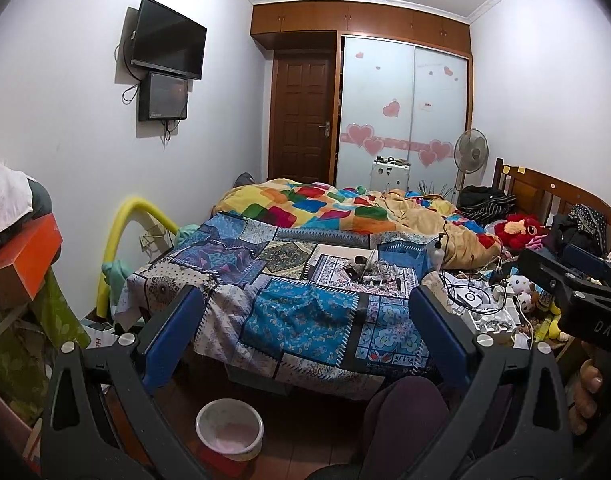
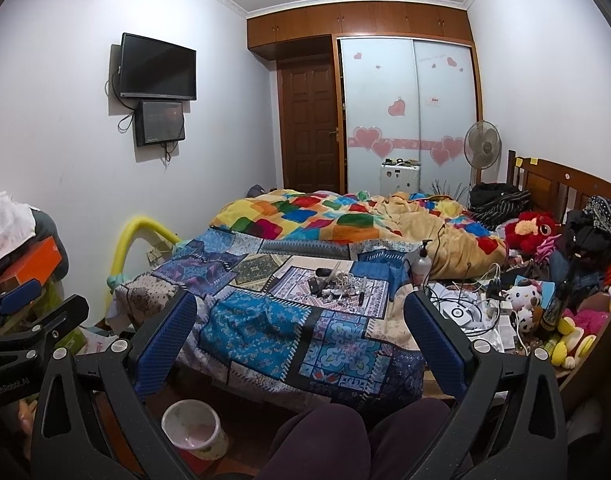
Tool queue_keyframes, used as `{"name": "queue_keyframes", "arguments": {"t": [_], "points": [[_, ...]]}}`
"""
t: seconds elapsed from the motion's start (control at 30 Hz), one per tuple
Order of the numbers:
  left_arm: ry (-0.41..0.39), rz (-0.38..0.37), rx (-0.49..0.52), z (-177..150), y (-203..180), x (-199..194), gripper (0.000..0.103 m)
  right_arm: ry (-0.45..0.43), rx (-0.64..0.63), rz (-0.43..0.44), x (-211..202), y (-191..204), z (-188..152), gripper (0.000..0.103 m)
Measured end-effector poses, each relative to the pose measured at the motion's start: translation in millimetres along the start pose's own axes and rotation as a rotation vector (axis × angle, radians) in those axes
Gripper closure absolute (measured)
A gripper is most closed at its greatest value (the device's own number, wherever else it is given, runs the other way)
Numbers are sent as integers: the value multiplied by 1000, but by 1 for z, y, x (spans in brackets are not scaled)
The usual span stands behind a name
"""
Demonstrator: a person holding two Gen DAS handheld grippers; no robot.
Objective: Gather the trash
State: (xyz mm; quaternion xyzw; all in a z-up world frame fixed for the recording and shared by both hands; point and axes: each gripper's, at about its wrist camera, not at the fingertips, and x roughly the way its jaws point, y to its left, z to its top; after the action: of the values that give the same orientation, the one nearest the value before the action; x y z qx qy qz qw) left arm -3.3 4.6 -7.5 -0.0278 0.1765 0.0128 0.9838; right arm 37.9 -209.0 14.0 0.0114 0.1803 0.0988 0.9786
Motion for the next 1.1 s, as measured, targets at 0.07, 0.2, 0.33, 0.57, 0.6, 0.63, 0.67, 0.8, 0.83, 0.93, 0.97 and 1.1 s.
{"name": "queue_keyframes", "arguments": {"t": [0.07,0.2,0.33,0.57,0.6,0.63,0.67,0.8,0.83,0.93,0.97,1.1], "points": [[1,0,-1,0,0,0,0,2,-1,0,1,1,-2,0],[1,0,-2,-1,0,0,0,2,-2,0,2,2,-6,0],[1,0,-2,-2,0,0,0,3,-3,1,3,2,-9,0],[0,-1,-3,-2,0,0,0,2,-4,0,3,2,-9,0],[1,-2,-3,-1,1,0,0,3,-4,0,3,2,-8,0],[1,-2,-4,-1,1,0,0,3,-4,0,3,2,-8,0],[2,-2,-4,-2,1,0,0,3,-4,0,3,2,-8,0],[2,-3,-4,0,2,0,0,3,-3,-1,3,2,-8,0],[2,-3,-5,0,2,0,0,3,-3,-1,3,3,-8,0],[2,-2,-5,0,2,0,0,3,-4,-1,3,3,-9,0],[2,-2,-6,-1,2,0,0,3,-4,-1,3,3,-9,0],[3,-4,-5,0,2,0,0,5,-3,-2,3,3,-9,0]]}}
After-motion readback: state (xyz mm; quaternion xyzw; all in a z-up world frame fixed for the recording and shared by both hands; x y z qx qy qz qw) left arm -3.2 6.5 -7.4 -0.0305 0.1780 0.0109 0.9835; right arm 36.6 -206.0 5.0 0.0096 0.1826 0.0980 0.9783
